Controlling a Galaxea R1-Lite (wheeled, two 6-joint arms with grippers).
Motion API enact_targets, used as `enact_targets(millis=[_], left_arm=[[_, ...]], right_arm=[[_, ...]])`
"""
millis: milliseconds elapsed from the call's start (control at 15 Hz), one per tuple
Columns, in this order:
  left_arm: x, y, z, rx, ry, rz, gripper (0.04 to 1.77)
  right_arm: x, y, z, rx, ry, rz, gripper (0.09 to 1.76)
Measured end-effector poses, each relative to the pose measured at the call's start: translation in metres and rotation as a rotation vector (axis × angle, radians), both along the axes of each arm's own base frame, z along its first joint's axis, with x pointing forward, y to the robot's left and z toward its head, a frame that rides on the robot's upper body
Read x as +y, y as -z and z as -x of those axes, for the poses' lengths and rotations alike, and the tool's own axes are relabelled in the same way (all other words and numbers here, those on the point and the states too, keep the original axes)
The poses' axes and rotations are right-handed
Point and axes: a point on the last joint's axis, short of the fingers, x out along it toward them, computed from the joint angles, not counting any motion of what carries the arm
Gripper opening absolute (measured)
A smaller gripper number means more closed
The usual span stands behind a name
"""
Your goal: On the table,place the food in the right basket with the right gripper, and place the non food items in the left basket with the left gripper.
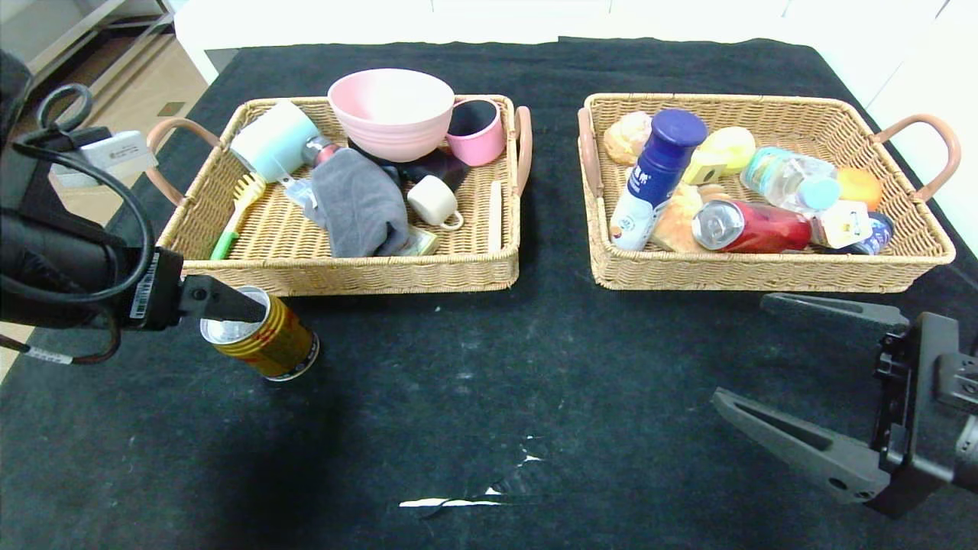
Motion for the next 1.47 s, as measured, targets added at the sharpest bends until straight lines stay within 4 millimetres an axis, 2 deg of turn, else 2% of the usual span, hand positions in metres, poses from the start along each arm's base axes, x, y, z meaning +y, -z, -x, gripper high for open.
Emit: enact_targets(millis=[667, 867, 1200, 1400, 1467], left_arm=[[-0.004, 0.029, -0.032, 0.092, 0.010, -0.019, 1.72], [-0.006, 0.035, -0.044, 0.065, 0.011, -0.019, 1.72], [-0.006, 0.046, -0.051, 0.088, 0.011, -0.028, 1.72], [-0.007, 0.048, -0.053, 0.094, 0.015, -0.033, 1.25], [-0.007, 0.048, -0.053, 0.095, 0.016, -0.033, 1.20]], right_arm=[[0.000, 0.000, 0.000, -0.001, -0.001, -0.001, 1.71], [0.000, 0.000, 0.000, -0.001, -0.002, -0.001, 1.71], [0.000, 0.000, 0.000, -0.001, -0.002, -0.001, 1.71], [0.000, 0.000, 0.000, -0.002, -0.002, 0.000, 1.71], [0.000, 0.000, 0.000, -0.002, -0.002, 0.001, 1.71]])
